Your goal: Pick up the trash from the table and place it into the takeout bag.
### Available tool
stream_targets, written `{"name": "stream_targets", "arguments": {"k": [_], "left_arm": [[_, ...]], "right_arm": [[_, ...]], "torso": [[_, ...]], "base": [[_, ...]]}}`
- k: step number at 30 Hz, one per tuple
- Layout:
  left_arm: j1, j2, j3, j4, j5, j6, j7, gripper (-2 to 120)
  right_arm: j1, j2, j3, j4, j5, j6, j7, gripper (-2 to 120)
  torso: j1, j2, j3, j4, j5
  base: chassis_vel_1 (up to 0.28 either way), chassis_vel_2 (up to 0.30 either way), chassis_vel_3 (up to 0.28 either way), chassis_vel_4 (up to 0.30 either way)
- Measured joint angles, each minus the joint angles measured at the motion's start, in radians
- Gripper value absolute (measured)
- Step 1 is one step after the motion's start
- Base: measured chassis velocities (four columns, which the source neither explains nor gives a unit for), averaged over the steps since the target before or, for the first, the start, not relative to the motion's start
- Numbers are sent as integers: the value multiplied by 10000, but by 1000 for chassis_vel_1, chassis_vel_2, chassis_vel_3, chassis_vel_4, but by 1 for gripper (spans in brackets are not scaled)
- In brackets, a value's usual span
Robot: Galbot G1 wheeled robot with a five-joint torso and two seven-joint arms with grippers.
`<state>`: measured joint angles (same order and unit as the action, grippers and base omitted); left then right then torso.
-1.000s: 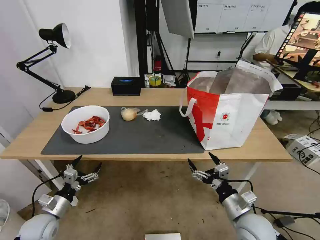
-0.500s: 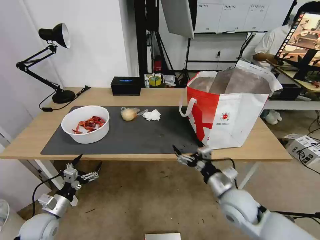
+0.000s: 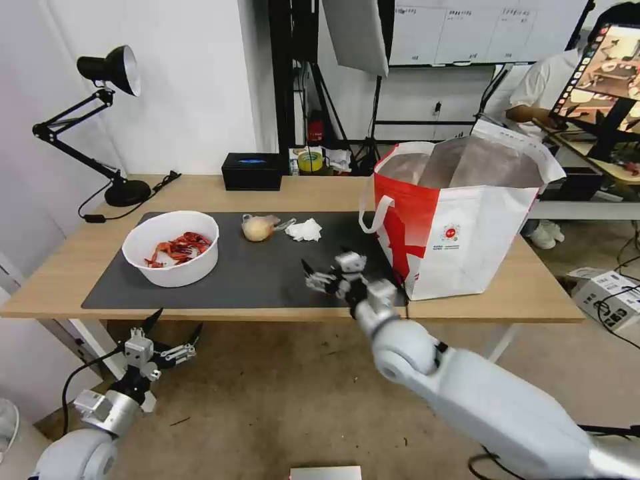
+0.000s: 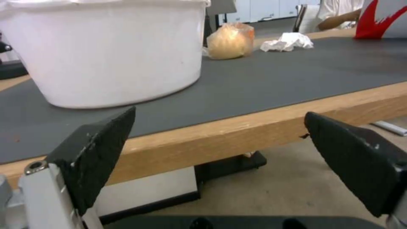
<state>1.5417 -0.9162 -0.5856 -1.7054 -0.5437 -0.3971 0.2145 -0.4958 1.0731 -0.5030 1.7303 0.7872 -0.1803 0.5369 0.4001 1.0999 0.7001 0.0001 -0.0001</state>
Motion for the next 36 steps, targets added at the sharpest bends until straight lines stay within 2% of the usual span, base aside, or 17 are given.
{"name": "stream_targets", "arguments": {"k": [1,4,5,8,24,29,33,36], "left_arm": [[0,0,0,0,0,0,0,100],[-27,-49,18,-29,3,-1,-26,100],[-27,-49,18,-29,3,-1,-26,100],[-59,-67,20,-32,6,-1,-36,100],[-296,-209,8,132,-82,-15,-38,100],[-313,-208,9,132,-85,-16,-38,100],[-395,-174,7,177,-134,-38,-38,100],[-389,-188,8,201,-134,-64,-36,100]], "right_arm": [[0,0,0,0,0,0,0,100],[714,924,-168,-1199,685,-427,461,100],[714,924,-168,-1199,685,-427,461,100],[1170,1606,-178,-2337,855,-668,564,100],[2520,3967,139,-6007,185,-1515,1177,100],[2590,4071,159,-6158,150,-1550,1186,100],[2912,4600,375,-7103,11,-1921,1418,100],[2931,4660,439,-7257,9,-2071,1488,100]], "torso": [[0,0,0,0,0],[0,0,0,1,-2],[0,0,0,1,-2],[0,0,0,1,-2],[-1,0,-1,0,-1],[0,-1,-1,0,-1],[0,0,0,-1,0],[-1,0,-1,-1,-1]], "base": [[0,0,0,0],[0,0,0,0],[0,0,0,0],[0,0,0,0],[0,0,0,0],[0,0,0,0],[0,0,0,0],[0,0,0,0]]}}
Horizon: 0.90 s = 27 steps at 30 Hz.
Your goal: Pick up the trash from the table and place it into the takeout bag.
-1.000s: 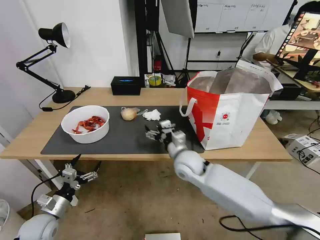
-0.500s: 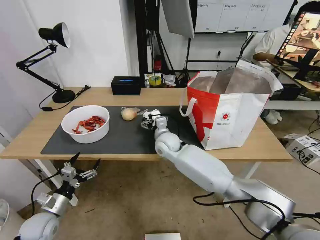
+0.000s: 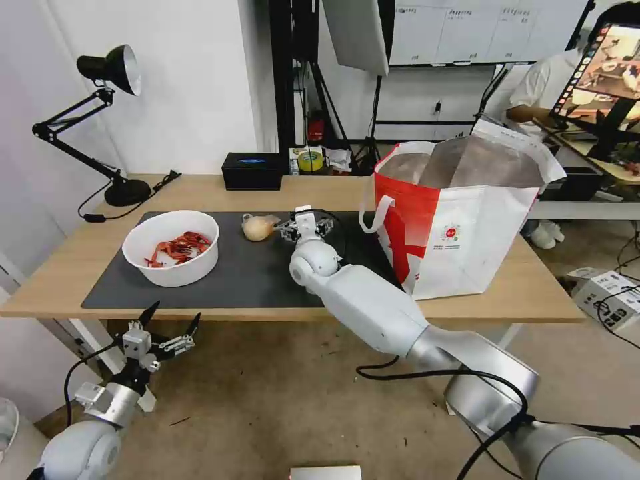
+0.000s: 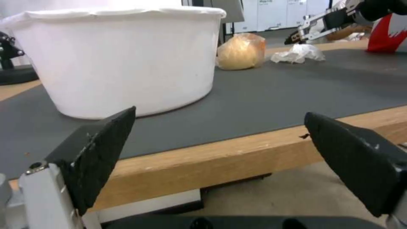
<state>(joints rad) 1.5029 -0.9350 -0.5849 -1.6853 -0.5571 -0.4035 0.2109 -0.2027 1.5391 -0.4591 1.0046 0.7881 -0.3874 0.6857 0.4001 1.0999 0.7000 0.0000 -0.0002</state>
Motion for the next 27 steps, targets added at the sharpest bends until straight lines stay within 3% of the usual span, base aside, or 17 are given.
{"name": "stream_targets", "arguments": {"k": [23,27], "left_arm": [[-52,-23,62,60,-11,-64,5,100],[-62,-26,99,55,-9,-66,7,100]], "right_arm": [[182,128,244,-522,1034,-536,-444,100],[242,128,248,-566,1241,-650,-538,95]], "torso": [[-1,1,-1,0,1],[-1,1,-1,0,2]], "base": [[0,0,0,0],[0,0,0,0]]}}
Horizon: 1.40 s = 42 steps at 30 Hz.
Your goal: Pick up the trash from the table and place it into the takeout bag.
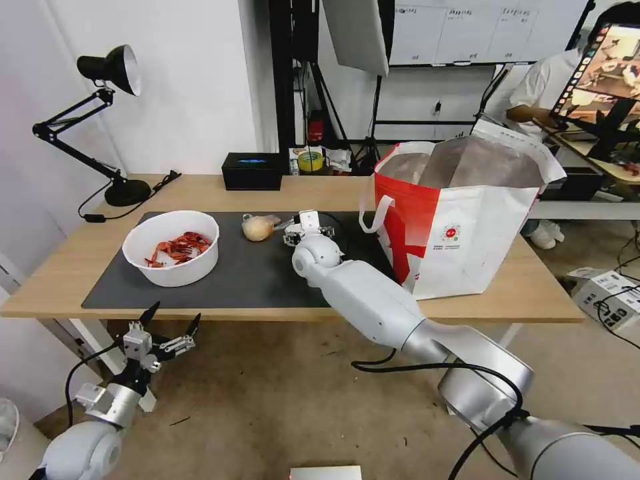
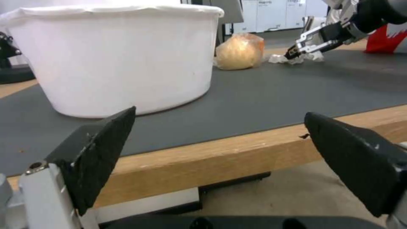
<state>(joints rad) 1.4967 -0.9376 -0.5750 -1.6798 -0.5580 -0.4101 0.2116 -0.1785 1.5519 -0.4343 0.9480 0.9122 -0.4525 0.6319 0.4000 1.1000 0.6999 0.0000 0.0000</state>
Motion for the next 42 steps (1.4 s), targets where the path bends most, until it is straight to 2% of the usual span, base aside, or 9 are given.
{"name": "stream_targets", "arguments": {"k": [3,5,10,17,26,31,38,41,42], "left_arm": [[-1,0,11,-9,2,0,0,100],[0,0,29,-39,9,0,0,100],[5,-8,39,-52,16,-1,-1,100],[20,-17,51,-120,23,0,-7,100],[10,-23,61,-164,28,0,-16,100],[6,0,38,-206,22,0,-32,100],[-63,60,20,-375,2,32,-217,100],[-71,60,29,-437,2,53,-230,100],[-71,60,29,-437,2,53,-230,100]], "right_arm": [[27,0,15,-1,133,-66,-35,90],[60,-2,42,-1,318,-165,-57,77],[66,-15,49,36,451,-218,-49,65],[73,-97,30,259,763,-300,112,32],[27,-150,71,521,949,-297,208,2],[-86,-347,95,1061,952,198,32,0],[-606,-1808,-125,3686,849,914,-87,0],[-1219,-2780,-142,5495,299,1426,-125,0],[-1219,-2780,-142,5495,299,1426,-125,0]], "torso": [[0,0,0,0,0],[0,0,0,0,0],[0,0,0,0,0],[0,0,0,0,0],[0,0,1,0,0],[0,0,1,1,0],[1,0,0,-1,1],[0,0,0,-2,3],[0,0,0,-2,3]], "base": [[0,0,0,0],[0,0,0,0],[0,0,0,0],[0,0,0,0],[0,0,0,0],[0,0,0,0],[0,0,0,0],[0,0,0,0],[0,0,0,0]]}}
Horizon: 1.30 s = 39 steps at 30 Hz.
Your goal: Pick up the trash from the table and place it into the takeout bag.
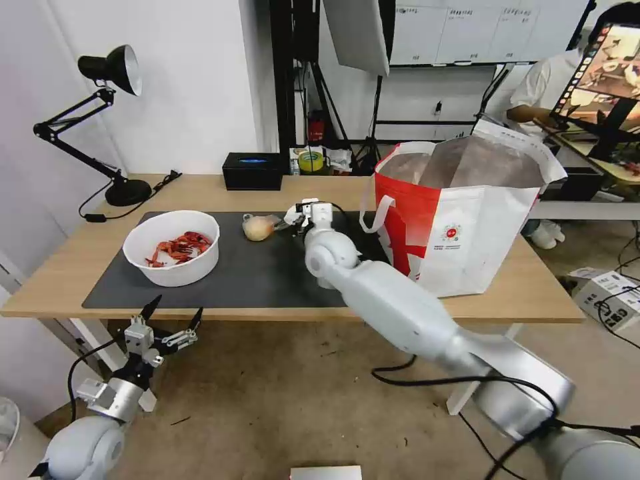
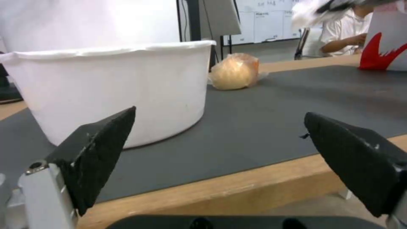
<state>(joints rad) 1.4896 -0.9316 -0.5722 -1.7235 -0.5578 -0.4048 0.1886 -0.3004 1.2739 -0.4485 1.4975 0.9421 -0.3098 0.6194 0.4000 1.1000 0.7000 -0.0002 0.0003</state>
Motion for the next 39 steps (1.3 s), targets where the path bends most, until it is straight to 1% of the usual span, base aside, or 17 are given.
{"name": "stream_targets", "arguments": {"k": [3,4,7,9,12,13,15,16,18,21,24,29,32,34,36,37,39], "left_arm": [[4,43,4,26,9,5,0,100],[4,43,4,26,9,5,0,100],[23,64,-2,60,7,6,0,100],[38,62,-3,64,7,6,1,100],[85,12,-4,85,10,-3,4,100],[85,12,-4,85,10,-3,4,100],[89,-5,33,111,18,-17,6,100],[89,-5,33,111,18,-17,6,100],[52,-6,85,113,20,-46,8,100],[-12,4,131,34,14,-46,9,100],[-93,28,185,-60,-1,-22,8,100],[-116,28,250,-74,-6,-8,4,100],[-157,9,362,-75,-1,-3,0,100],[-176,5,387,-75,0,-1,-2,100],[-209,5,419,-70,0,5,-7,100],[-209,5,419,-70,0,5,-7,100],[-219,6,441,-46,1,8,-10,100]], "right_arm": [[-713,-1022,147,1942,-564,636,-145,0],[-713,-1022,147,1942,-564,636,-145,0],[-1197,-1824,451,3126,-1526,1711,-457,0],[-1319,-2002,603,3328,-1751,1959,-493,0],[-1719,-2528,1469,3934,-2250,2545,-455,0],[-1719,-2528,1469,3934,-2250,2545,-455,0],[-1790,-2706,1970,4005,-2486,2846,-294,0],[-1790,-2706,1970,4005,-2486,2846,-294,0],[-1748,-2750,2383,3841,-2637,3061,0,0],[-1607,-2789,2746,3595,-2654,3056,303,0],[-1305,-3004,3016,3369,-2388,2332,952,0],[-1061,-3190,3090,3315,-1725,1796,1309,0],[-898,-3307,3094,3350,-1116,1188,1613,0],[-854,-3319,3092,3356,-1032,1073,1708,0],[-747,-3366,3072,3364,-870,901,1784,7],[-747,-3366,3072,3364,-870,901,1784,7],[-664,-3396,3056,3364,-790,828,1821,17]], "torso": [[-1,0,-1,0,1],[-1,0,-1,0,1],[-1,0,-1,1,0],[-1,0,-1,1,1],[-1,1,-1,0,0],[-1,1,-1,0,0],[-1,0,0,0,0],[-1,0,0,0,0],[-1,0,0,1,-1],[-1,0,1,3,-1],[0,0,1,0,0],[0,0,1,1,-2],[-1,0,1,1,-2],[0,0,1,2,-2],[0,0,1,2,-3],[0,0,1,2,-3],[0,0,1,2,-3]], "base": [[0,0,0,0],[0,0,0,0],[0,0,0,0],[0,0,0,0],[0,0,0,0],[0,0,0,0],[0,0,0,0],[0,0,0,0],[0,0,0,0],[0,0,0,0],[0,0,0,0],[0,0,0,0],[0,0,0,0],[0,0,0,0],[0,0,0,0],[0,0,0,0],[0,0,0,0]]}}
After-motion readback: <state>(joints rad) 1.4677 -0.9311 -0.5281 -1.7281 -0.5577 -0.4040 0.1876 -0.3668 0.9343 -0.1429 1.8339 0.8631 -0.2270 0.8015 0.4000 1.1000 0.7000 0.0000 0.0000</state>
